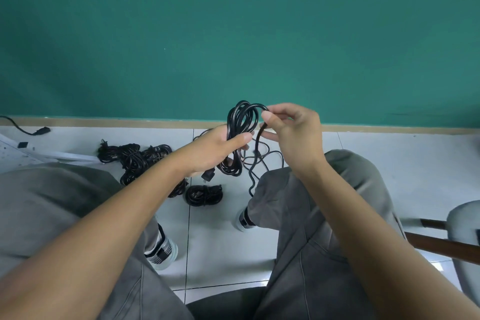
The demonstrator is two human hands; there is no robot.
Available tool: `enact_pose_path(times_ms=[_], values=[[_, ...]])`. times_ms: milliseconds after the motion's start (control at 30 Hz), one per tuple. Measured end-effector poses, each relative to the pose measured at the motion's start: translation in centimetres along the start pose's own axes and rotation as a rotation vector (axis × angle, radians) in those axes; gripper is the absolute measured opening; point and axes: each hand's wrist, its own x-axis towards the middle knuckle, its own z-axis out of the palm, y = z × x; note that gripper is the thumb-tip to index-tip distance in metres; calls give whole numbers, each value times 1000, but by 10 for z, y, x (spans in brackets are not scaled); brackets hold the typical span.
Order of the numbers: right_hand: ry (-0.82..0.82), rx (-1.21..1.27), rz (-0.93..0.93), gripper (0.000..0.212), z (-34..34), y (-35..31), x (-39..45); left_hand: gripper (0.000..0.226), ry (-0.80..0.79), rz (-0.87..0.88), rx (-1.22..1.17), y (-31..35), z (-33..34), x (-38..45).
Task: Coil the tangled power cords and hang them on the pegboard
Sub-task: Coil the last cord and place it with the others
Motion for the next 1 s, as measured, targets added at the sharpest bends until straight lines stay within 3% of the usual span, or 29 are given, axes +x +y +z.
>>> enact_pose_path(times_ms=[133, 267, 433, 533, 667, 800, 1000], values=[[10, -2, 37, 9, 16, -5, 12, 36, -24, 72, -18, 3, 0, 1], [89, -159, -56, 11, 25, -6, 24, 29, 22, 73, -89, 4, -2, 2], [39, -146, -11, 17, 32, -1, 36, 14, 90, 50, -355, 6, 0, 4], [-100, -27, 44, 30, 36, 6, 29, 16, 187, 17, -541, 7, -5, 7], [-429, -192, 153, 63, 40, 45, 1, 10, 330, -32, -814, 9, -25, 11], [-529, -210, 227, 44, 45, 71, -15, 8, 461, -67, -903, 6, -30, 13], [-671, -557, 174, 21, 48, 75, -18, 17, 650, -115, -818, 9, -32, 11]])
